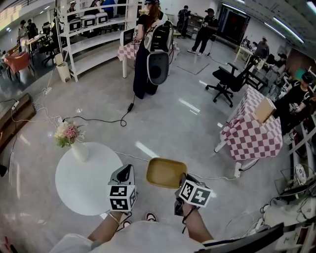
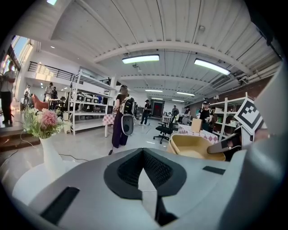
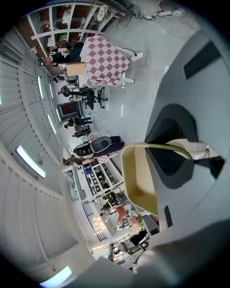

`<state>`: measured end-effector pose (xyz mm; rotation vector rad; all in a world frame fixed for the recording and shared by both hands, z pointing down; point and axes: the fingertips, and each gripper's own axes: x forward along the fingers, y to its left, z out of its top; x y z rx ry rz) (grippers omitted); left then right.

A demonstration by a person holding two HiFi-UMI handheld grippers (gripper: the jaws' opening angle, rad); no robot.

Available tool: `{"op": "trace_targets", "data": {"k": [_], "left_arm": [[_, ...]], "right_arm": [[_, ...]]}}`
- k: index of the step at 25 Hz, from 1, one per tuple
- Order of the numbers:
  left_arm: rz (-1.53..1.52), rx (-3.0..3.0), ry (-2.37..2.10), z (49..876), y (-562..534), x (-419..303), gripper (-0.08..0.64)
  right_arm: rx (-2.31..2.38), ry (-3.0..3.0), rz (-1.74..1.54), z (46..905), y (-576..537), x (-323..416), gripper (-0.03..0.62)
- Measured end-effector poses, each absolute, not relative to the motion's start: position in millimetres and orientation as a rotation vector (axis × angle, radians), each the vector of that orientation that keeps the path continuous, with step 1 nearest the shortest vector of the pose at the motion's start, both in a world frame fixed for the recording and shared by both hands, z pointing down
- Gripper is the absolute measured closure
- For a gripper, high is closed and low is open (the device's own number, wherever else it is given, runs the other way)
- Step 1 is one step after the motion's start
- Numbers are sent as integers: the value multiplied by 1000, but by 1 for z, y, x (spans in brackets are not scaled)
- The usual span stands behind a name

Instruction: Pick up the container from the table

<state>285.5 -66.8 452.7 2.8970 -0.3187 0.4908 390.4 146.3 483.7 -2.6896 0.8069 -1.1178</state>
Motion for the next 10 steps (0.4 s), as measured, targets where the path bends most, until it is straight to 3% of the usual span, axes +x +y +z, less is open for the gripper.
{"op": "trace_targets", "data": {"k": [10], "left_arm": [[488,2876,-361,456,-84,281,548]], "right_arm": [[-2701,821,-1105,480,132,393,551]]}}
